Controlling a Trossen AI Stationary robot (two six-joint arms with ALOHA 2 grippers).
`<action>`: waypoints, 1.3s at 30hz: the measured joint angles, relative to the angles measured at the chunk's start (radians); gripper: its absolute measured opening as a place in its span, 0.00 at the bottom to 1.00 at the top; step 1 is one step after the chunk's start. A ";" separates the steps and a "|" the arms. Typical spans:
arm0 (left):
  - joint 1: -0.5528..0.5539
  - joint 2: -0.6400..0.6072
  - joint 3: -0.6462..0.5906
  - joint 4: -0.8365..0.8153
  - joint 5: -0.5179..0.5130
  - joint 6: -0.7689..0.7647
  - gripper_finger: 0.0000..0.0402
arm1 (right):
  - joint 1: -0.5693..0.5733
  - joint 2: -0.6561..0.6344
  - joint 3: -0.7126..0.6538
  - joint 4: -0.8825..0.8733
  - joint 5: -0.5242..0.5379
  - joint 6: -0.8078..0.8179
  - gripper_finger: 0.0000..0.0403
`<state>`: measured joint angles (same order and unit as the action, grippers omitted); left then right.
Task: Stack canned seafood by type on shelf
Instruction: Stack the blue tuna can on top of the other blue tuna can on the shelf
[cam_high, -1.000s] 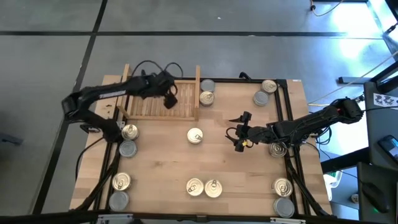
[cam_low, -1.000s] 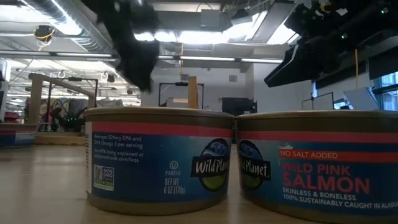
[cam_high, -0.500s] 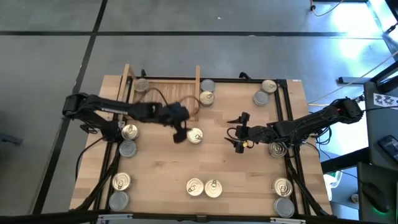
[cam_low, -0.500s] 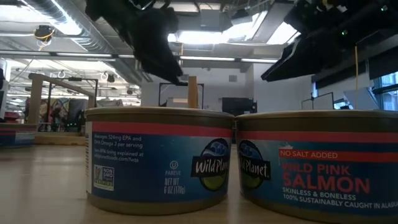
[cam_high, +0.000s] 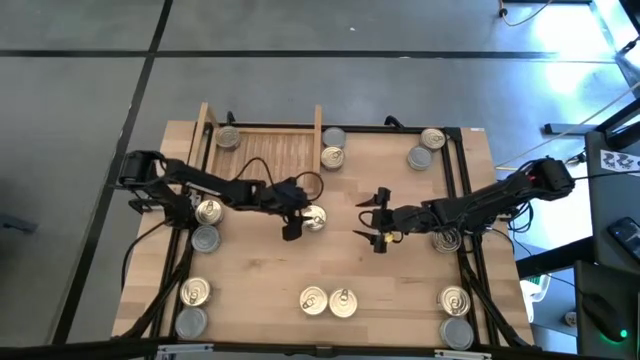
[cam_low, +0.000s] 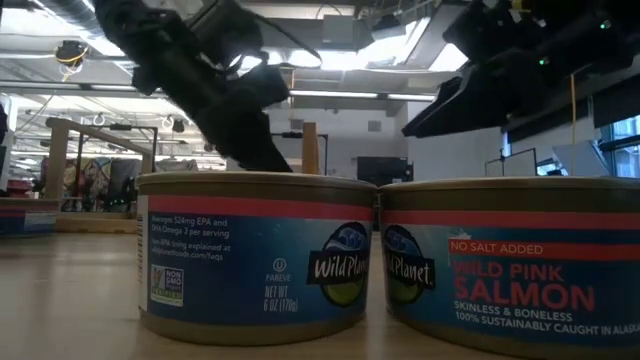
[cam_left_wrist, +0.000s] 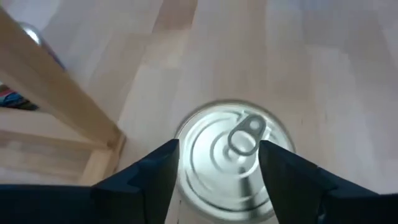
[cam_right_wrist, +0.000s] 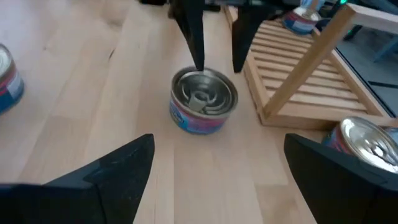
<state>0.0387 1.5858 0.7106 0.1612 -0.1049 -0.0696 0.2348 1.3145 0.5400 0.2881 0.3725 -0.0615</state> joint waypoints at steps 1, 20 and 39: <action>0.000 -0.001 -0.016 0.016 0.000 -0.001 0.52 | 0.000 0.014 0.000 0.018 0.000 -0.006 0.89; -0.078 0.183 -0.004 0.269 0.020 0.021 0.46 | 0.000 0.128 0.001 0.190 -0.048 -0.077 0.89; -0.114 0.240 0.104 0.112 0.019 0.076 0.46 | 0.000 0.323 0.074 0.288 -0.278 -0.172 0.89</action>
<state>-0.0754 1.8263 0.8147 0.2731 -0.0854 0.0062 0.2348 1.6375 0.6143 0.5758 0.0942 -0.2330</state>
